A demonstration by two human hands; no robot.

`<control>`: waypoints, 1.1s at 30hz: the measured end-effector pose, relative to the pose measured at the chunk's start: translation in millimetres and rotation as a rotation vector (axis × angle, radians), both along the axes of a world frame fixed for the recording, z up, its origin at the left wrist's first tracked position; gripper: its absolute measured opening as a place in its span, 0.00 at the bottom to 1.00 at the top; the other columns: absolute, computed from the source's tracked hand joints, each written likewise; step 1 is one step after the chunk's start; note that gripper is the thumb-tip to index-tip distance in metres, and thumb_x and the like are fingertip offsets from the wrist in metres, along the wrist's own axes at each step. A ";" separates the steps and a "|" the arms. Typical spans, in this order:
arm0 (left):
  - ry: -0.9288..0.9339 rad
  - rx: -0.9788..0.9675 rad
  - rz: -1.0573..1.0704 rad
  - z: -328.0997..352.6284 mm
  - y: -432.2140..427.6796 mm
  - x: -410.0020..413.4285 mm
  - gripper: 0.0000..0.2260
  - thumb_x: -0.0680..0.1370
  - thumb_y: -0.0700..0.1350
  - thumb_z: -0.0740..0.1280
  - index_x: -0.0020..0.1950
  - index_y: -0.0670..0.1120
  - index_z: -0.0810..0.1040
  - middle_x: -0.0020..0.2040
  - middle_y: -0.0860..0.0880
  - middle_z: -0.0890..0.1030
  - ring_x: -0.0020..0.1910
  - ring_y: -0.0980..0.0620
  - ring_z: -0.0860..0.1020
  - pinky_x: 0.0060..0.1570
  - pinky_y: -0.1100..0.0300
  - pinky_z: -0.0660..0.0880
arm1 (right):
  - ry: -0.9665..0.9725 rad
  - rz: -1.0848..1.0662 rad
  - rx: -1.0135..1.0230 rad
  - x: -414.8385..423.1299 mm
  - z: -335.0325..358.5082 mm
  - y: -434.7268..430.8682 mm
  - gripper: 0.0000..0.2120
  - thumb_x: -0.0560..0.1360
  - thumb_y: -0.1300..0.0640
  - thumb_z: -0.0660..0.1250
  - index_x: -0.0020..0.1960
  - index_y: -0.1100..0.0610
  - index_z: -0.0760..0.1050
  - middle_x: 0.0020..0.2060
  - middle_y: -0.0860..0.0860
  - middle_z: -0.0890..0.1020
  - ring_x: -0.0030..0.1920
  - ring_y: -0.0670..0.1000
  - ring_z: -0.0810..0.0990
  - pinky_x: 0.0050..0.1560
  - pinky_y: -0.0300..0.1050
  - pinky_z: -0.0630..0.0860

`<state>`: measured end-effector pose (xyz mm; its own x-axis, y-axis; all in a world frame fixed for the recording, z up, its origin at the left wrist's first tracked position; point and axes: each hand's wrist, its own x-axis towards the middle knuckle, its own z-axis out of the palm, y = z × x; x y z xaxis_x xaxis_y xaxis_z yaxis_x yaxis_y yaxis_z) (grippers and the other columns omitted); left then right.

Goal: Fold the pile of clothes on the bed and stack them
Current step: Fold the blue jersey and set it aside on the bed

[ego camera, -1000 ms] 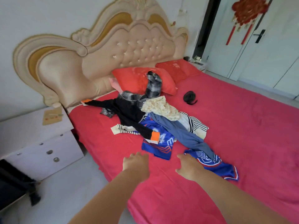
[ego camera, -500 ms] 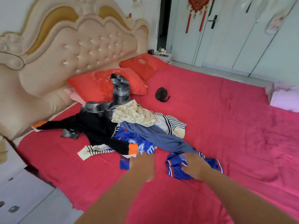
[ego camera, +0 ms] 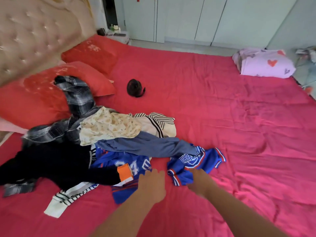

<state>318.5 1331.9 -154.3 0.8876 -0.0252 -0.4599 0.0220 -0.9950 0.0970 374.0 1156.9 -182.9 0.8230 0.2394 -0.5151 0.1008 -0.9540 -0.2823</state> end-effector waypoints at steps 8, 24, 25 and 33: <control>0.034 -0.002 -0.032 -46.8 -19.0 18.3 0.21 0.77 0.46 0.61 0.69 0.47 0.63 0.64 0.45 0.68 0.65 0.43 0.67 0.61 0.47 0.66 | 0.089 -0.037 -0.056 12.0 -48.7 -12.4 0.26 0.74 0.55 0.62 0.71 0.58 0.60 0.65 0.59 0.69 0.66 0.56 0.70 0.63 0.45 0.67; -0.155 -0.166 -0.038 -223.7 -42.0 81.2 0.29 0.80 0.49 0.58 0.77 0.54 0.47 0.77 0.46 0.48 0.73 0.46 0.54 0.69 0.50 0.59 | -0.141 -0.258 0.087 56.8 -212.3 -6.3 0.32 0.75 0.47 0.63 0.75 0.49 0.54 0.73 0.56 0.55 0.72 0.56 0.60 0.68 0.49 0.64; -0.177 -0.201 -0.042 -238.7 -42.6 87.4 0.28 0.80 0.49 0.58 0.76 0.55 0.47 0.77 0.46 0.47 0.74 0.46 0.53 0.69 0.51 0.59 | -0.178 -0.307 0.099 56.7 -226.1 -4.5 0.32 0.75 0.46 0.63 0.75 0.48 0.53 0.74 0.56 0.54 0.73 0.56 0.58 0.68 0.50 0.64; -0.462 -0.227 -0.140 -332.3 -44.4 101.9 0.21 0.77 0.48 0.63 0.71 0.54 0.67 0.58 0.52 0.77 0.60 0.48 0.73 0.54 0.54 0.71 | -0.534 -0.419 0.039 43.4 -318.0 14.9 0.26 0.76 0.50 0.62 0.73 0.48 0.61 0.74 0.55 0.61 0.73 0.57 0.59 0.68 0.56 0.61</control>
<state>420.4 1287.4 -486.6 0.9774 -0.2114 0.0094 -0.2056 -0.9383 0.2779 417.4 1171.8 -500.8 0.9893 -0.1452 -0.0098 -0.1403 -0.9331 -0.3311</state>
